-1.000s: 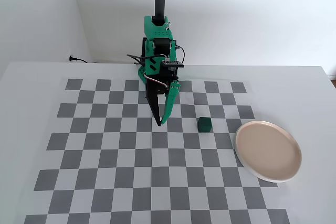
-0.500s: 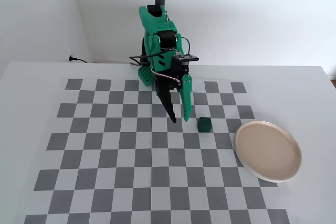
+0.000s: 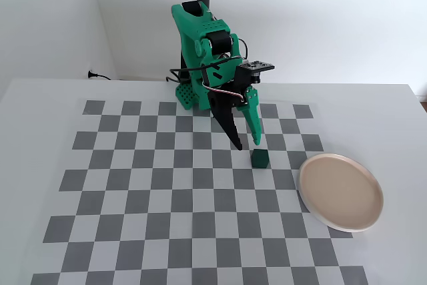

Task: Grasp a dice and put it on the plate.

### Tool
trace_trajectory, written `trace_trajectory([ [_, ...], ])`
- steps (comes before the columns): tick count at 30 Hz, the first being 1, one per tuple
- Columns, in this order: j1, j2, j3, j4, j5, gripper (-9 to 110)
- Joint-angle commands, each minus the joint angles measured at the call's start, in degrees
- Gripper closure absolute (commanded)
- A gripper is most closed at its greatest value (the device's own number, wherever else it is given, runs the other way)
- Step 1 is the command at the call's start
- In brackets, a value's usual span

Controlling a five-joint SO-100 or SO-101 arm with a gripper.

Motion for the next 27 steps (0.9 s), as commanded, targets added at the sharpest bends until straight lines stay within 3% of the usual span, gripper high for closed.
trace_trajectory([
  [1,-2.4,0.6,-6.7,0.7,-0.5,89],
  [8,-6.1,1.0,-7.4,2.2,0.0,88],
  [19,-13.2,7.6,-10.1,20.0,2.5,87],
  [27,-15.8,6.8,-11.5,24.7,4.3,86],
])
